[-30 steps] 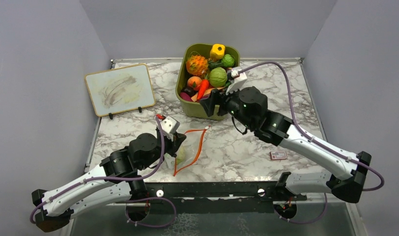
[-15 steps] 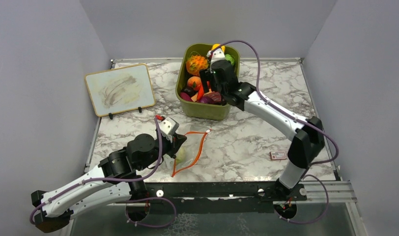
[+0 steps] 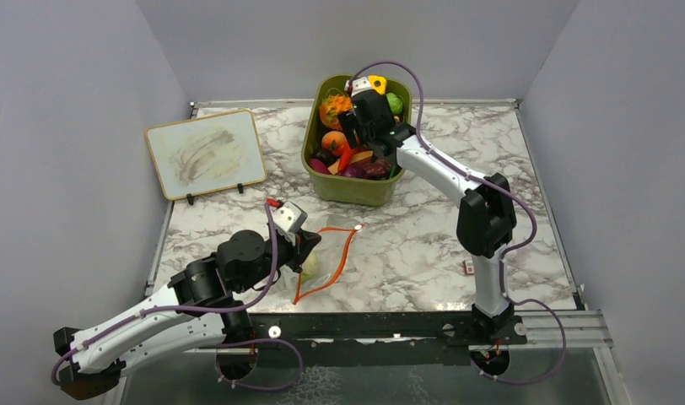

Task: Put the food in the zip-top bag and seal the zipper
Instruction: Pick up the fake vegetable from the bin.

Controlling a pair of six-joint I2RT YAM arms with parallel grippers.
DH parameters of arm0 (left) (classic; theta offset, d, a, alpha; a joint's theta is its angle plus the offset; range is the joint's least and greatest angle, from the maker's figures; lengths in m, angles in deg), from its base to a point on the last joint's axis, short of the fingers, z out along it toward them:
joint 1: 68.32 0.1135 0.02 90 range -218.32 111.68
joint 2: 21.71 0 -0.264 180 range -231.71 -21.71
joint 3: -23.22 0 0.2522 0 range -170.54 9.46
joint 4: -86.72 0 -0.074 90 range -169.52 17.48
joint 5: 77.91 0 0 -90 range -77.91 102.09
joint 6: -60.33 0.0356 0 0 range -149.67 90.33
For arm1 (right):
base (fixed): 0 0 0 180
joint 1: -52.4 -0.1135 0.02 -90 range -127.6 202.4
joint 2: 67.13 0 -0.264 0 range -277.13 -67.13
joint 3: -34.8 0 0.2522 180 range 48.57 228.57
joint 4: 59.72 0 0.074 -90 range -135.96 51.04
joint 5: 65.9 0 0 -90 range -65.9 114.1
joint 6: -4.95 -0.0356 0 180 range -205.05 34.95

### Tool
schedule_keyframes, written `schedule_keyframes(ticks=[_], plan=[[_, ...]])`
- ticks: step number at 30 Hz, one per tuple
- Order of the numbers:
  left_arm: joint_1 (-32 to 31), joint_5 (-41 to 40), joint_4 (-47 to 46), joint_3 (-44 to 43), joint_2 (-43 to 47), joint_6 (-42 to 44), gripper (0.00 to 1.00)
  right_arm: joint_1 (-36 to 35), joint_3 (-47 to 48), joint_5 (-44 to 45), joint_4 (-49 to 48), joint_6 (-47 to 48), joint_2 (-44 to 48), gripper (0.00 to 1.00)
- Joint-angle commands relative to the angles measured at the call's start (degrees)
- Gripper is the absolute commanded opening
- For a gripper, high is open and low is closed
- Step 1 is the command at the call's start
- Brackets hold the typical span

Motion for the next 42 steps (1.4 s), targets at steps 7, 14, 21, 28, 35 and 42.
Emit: schedule_keyframes(ticks=[7, 14, 21, 28, 35, 42], plan=[[0.16, 1.82, -2.30, 0.29, 0.01, 0.22, 0.00, 1.83, 3.13, 2.68, 1.68, 2.74, -5.35, 0.78], [0.16, 1.48, -2.18, 0.22, 0.02, 0.15, 0.00, 2.06, 1.41, 2.93, 0.79, 3.11, -4.96, 0.68], [0.17, 0.59, -2.17, 0.46, 0.53, 0.04, 0.00, 2.06, 0.69, 5.72, -0.51, 4.16, -3.95, 0.55], [0.18, 0.08, -2.13, 0.55, 0.53, 0.04, 0.00, 2.06, -0.29, 6.02, -0.42, 4.12, -0.96, 0.48], [0.22, -0.35, -2.14, 0.64, 0.13, 0.04, 0.00, 2.06, -3.89, 5.96, -1.80, 3.52, 3.86, 0.42], [0.17, -1.36, -1.92, 0.73, 0.05, 0.04, 0.00, 2.03, -7.50, 4.06, -2.12, 1.76, 10.21, 0.39]])
